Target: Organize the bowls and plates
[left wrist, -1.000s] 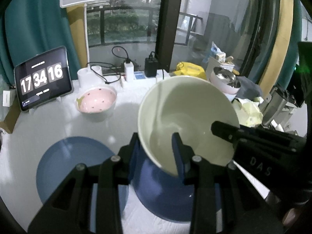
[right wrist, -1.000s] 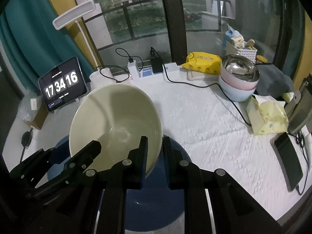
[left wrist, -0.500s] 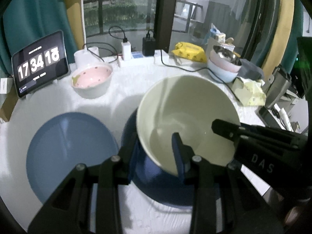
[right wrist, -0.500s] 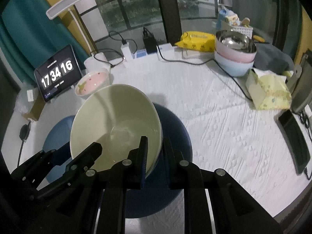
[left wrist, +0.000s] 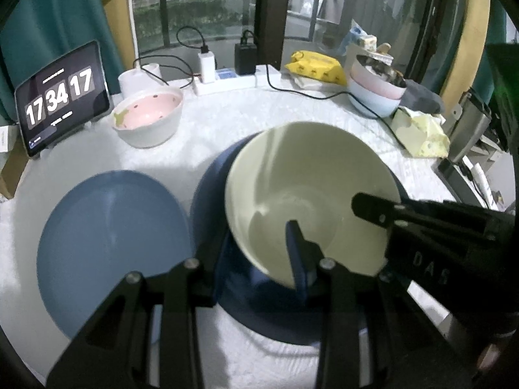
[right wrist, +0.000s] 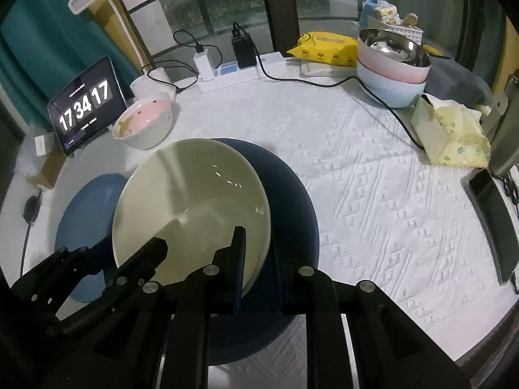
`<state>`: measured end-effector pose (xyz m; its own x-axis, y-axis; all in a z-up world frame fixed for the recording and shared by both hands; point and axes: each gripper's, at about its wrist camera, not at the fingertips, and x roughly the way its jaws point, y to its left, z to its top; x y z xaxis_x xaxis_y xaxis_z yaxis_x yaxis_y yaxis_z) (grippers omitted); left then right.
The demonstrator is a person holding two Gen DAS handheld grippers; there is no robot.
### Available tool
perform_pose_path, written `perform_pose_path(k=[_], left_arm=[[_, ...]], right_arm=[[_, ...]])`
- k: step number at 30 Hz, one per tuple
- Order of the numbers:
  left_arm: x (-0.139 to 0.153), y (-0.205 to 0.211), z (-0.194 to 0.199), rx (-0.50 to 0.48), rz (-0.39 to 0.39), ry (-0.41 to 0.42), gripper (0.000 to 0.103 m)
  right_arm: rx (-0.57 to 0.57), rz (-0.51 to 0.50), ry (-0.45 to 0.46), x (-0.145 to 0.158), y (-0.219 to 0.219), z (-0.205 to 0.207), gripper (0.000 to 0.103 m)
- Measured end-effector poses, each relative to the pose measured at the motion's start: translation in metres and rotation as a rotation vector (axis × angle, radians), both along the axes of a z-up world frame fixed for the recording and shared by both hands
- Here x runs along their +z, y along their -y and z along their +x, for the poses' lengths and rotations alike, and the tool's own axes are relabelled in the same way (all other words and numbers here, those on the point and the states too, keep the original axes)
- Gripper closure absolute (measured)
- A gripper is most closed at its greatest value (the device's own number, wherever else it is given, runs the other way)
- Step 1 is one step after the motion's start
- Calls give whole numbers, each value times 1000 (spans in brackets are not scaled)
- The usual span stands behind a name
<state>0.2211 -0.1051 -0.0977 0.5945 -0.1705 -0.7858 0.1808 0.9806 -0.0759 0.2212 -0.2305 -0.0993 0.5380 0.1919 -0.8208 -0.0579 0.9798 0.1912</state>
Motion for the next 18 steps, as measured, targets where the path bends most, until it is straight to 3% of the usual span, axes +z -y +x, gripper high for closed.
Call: perform_pose_path(k=[12, 14, 18], left_arm=[[6, -2, -6, -4, 1, 18, 67], [9, -5, -8, 6, 3, 27, 67], [11, -9, -9, 14, 5, 31, 67]], right_arm=[[35, -29, -6, -1, -4, 2, 79], [53, -53, 7, 1, -7, 0, 72], [79, -95, 21, 2, -15, -2, 68]])
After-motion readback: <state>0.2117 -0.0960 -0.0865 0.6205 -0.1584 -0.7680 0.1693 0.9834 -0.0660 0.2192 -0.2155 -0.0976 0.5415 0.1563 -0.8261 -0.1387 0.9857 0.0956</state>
